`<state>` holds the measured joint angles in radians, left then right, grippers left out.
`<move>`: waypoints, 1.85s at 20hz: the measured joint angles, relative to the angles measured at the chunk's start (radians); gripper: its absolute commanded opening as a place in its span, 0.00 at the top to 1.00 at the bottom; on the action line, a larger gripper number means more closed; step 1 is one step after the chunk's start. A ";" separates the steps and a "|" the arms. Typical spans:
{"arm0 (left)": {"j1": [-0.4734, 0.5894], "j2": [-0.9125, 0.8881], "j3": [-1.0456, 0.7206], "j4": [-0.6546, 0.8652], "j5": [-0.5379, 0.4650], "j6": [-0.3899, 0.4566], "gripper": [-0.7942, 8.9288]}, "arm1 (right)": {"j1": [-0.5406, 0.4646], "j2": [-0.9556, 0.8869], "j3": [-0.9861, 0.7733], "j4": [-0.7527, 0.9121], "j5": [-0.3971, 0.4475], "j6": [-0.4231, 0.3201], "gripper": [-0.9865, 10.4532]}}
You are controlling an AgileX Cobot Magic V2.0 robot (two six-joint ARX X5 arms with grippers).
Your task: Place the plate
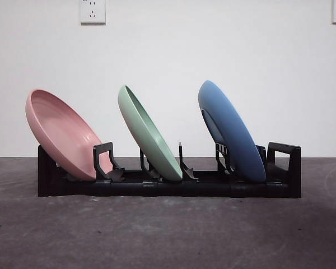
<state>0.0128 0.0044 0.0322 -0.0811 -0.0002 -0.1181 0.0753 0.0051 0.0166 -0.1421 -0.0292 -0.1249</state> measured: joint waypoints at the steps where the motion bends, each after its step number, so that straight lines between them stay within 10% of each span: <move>1: 0.000 0.000 0.000 0.003 0.000 -0.032 0.91 | 0.000 0.000 0.000 0.022 0.000 0.006 0.90; 9: 0.000 0.000 0.000 0.087 0.000 -0.274 0.91 | 0.000 0.000 0.000 0.187 0.009 0.236 0.90; 18: 0.000 0.000 0.002 0.264 0.059 -0.332 0.91 | 0.000 0.000 0.008 0.292 0.005 0.363 0.90; 27: 0.000 0.097 0.268 -0.197 0.203 -0.401 0.91 | 0.000 0.093 0.277 -0.050 -0.013 0.489 0.90; 37: 0.000 0.378 0.626 -0.604 0.288 -0.262 0.91 | 0.000 0.397 0.575 -0.316 -0.321 0.486 0.90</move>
<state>0.0128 0.3828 0.6582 -0.6849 0.2882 -0.3805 0.0753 0.4023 0.5915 -0.4583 -0.3500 0.3614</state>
